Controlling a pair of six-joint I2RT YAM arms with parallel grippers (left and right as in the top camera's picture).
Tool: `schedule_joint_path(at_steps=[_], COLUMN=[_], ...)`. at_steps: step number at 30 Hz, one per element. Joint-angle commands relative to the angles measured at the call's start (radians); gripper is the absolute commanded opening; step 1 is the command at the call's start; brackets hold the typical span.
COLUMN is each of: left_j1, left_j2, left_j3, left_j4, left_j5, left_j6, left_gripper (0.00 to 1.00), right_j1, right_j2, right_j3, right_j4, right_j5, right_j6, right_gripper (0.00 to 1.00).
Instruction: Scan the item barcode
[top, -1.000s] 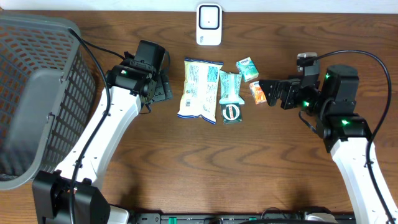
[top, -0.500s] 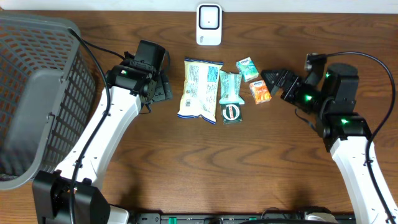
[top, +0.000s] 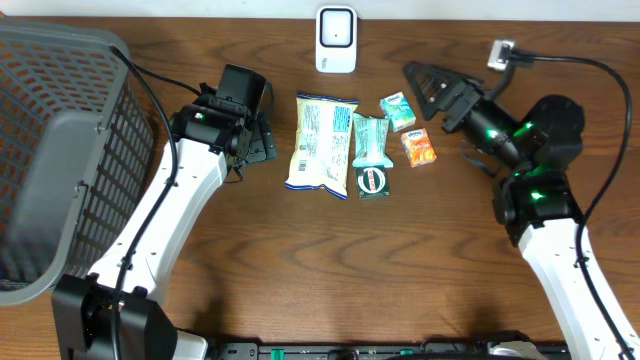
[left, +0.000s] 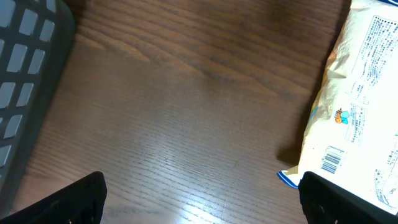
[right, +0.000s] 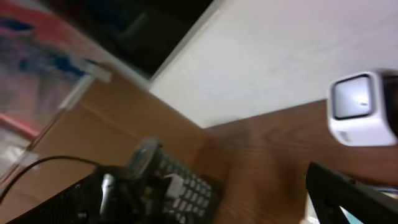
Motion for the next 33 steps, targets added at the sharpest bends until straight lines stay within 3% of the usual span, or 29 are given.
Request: schedule_joint_path(at_steps=[1, 7, 13, 18, 22, 28, 33], left_j1=[0.002, 0.002, 0.002, 0.002, 0.002, 0.002, 0.002], left_j2=[-0.009, -0.009, -0.009, -0.009, -0.009, -0.009, -0.009], left_j3=[0.005, 0.005, 0.005, 0.005, 0.005, 0.005, 0.005], left_j4=[-0.005, -0.005, -0.005, -0.005, -0.005, -0.005, -0.005], left_j5=[-0.016, -0.016, -0.016, -0.016, -0.016, -0.016, -0.016], left_j6=[0.006, 0.006, 0.006, 0.006, 0.006, 0.006, 0.006], left_gripper=[0.98, 0.98, 0.98, 0.98, 0.98, 0.98, 0.98], right_j1=[0.047, 0.079, 0.079, 0.078, 0.074, 0.048, 0.011], right_j2=[0.004, 0.004, 0.040, 0.156, 0.303, 0.503, 0.613], right_j3=[0.044, 0.160, 0.378, 0.591, 0.751, 0.909, 0.910], right_j4=[0.010, -0.102, -0.494, -0.806, -1.020, -1.282, -1.342], right_j5=[0.055, 0.191, 0.498, 0.627, 0.770, 0.780, 0.779], right_j6=[0.008, -0.159, -0.391, -0.519, -0.553, -0.597, -0.576], right_gripper=[0.99, 0.99, 0.99, 0.99, 0.99, 0.99, 0.99])
